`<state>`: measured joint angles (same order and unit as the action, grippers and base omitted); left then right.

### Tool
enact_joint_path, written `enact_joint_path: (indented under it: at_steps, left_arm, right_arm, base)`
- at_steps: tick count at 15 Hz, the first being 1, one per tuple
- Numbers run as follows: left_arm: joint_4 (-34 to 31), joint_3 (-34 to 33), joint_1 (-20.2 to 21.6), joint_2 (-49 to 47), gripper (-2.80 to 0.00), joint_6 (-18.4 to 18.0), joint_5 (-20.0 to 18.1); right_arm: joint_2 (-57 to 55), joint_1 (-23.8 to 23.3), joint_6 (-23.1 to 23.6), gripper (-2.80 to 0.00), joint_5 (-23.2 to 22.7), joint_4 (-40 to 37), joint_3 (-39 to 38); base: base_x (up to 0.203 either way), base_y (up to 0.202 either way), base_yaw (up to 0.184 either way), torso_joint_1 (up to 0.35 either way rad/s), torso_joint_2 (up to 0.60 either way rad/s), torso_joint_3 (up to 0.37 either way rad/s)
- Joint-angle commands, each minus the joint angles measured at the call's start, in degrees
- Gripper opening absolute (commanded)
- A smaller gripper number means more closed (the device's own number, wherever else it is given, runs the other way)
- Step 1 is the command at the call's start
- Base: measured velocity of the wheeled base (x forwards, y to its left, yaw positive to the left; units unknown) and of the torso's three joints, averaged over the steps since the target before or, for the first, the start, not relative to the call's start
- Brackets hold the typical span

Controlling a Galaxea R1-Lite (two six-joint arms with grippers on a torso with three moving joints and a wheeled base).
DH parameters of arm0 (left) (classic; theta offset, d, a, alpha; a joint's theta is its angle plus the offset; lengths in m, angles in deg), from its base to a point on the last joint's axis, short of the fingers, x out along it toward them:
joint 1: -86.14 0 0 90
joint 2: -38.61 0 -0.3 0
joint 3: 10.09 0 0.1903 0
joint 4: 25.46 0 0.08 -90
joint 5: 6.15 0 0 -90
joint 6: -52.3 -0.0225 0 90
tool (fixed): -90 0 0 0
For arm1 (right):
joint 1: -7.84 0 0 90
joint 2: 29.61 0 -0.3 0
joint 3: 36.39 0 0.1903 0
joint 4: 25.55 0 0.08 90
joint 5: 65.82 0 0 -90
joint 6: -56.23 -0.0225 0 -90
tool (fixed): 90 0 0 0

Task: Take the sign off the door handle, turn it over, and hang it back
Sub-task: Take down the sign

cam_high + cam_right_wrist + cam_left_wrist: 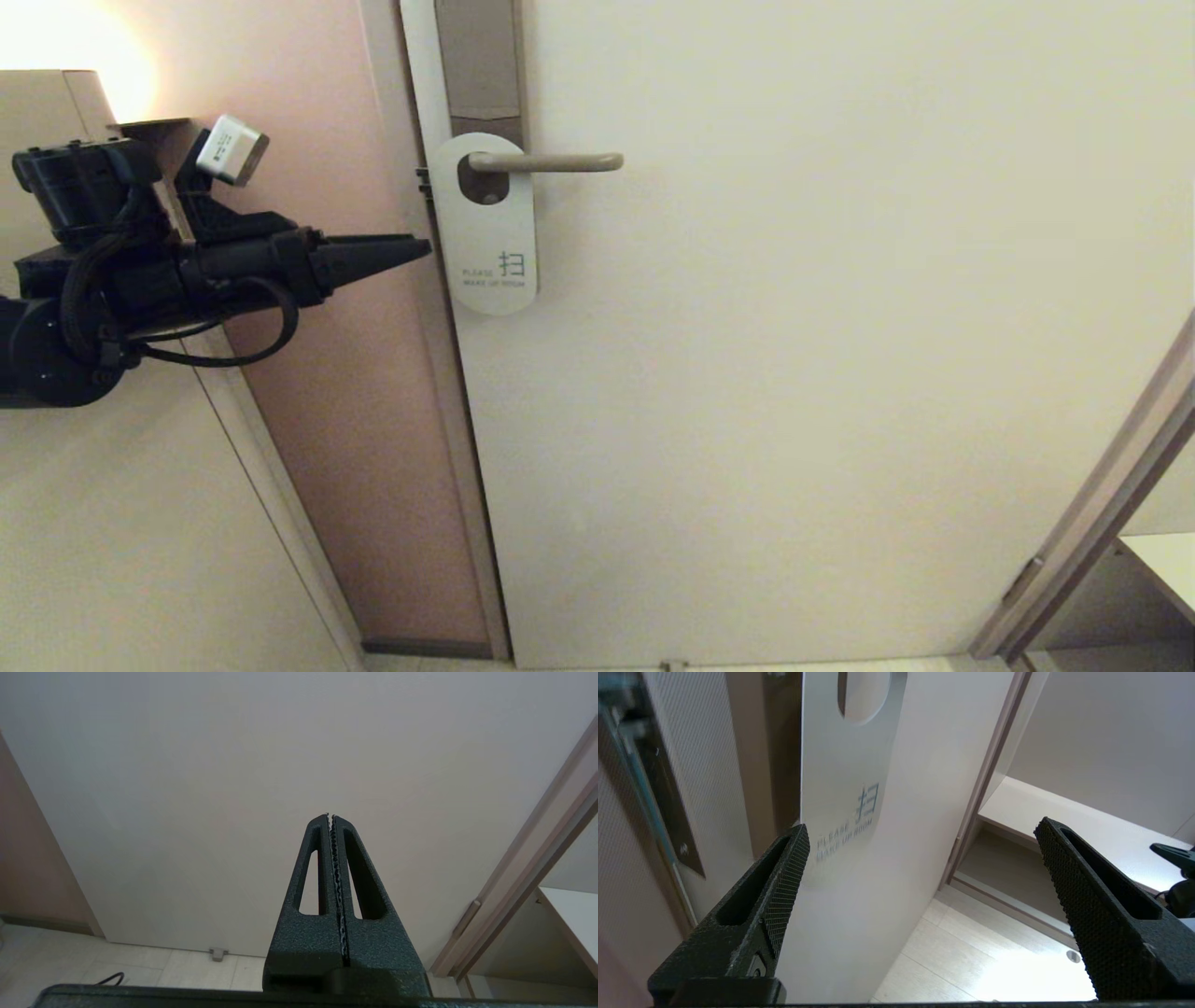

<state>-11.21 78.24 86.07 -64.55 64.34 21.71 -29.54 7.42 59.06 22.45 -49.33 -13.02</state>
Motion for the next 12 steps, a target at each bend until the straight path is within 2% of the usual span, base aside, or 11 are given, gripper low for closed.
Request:
enact_joint_path:
  at_steps: [1,6,12]
  left_arm:
    - [0.28,2.21,0.09,-2.31,0.0,0.05,-0.19]
    - [0.26,7.83,-0.01,-7.93,0.0,0.09,-0.1]
    - [0.26,7.73,-1.03,-8.02,0.0,0.18,-0.7]
  right_arm:
    - [-0.07,-0.02,-0.01,-2.8,-0.03,-0.02,0.0]
    - [-0.07,0.03,0.03,-2.8,-0.03,-0.02,0.0]
    - [-0.07,0.06,0.0,-2.8,-0.03,-0.02,0.0]
  base:
    - [0.0,0.0,0.0,0.0,0.0,0.0]
    - [0.0,0.0,0.0,0.0,0.0,0.0]
    - [0.0,0.0,0.0,0.0,0.0,0.0]
